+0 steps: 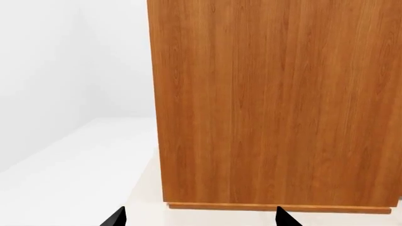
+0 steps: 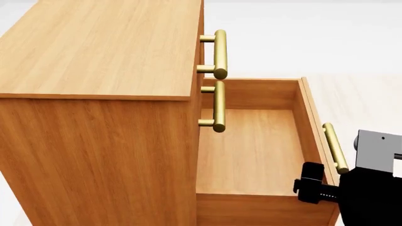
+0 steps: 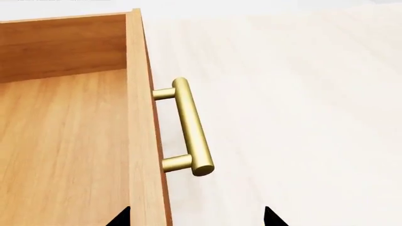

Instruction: Put the bowl in the bottom drawer of the cabinet and close it.

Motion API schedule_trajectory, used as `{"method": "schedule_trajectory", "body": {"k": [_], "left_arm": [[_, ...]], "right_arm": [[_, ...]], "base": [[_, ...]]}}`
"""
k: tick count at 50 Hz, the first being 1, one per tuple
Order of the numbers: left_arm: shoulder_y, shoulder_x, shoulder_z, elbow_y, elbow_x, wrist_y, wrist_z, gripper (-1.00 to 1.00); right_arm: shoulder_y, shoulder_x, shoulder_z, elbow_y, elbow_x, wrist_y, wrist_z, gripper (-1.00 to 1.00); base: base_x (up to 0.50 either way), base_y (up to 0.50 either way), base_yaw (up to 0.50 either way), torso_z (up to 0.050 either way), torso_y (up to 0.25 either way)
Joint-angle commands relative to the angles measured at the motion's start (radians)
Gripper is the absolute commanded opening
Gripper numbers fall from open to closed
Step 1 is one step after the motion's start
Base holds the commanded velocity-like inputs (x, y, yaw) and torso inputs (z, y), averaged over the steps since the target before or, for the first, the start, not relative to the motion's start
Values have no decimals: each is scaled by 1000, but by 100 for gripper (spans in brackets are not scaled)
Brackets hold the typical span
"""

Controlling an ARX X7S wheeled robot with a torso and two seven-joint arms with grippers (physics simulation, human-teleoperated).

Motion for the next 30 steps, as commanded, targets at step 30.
{"method": "schedule_trajectory", "body": {"k": [30], "left_arm": [[-2, -11, 11, 5, -2, -2, -15, 100]], "right_arm": [[-61, 33, 108, -305, 113, 42, -77, 100]], "base": [[0, 0, 0, 0, 0]]}}
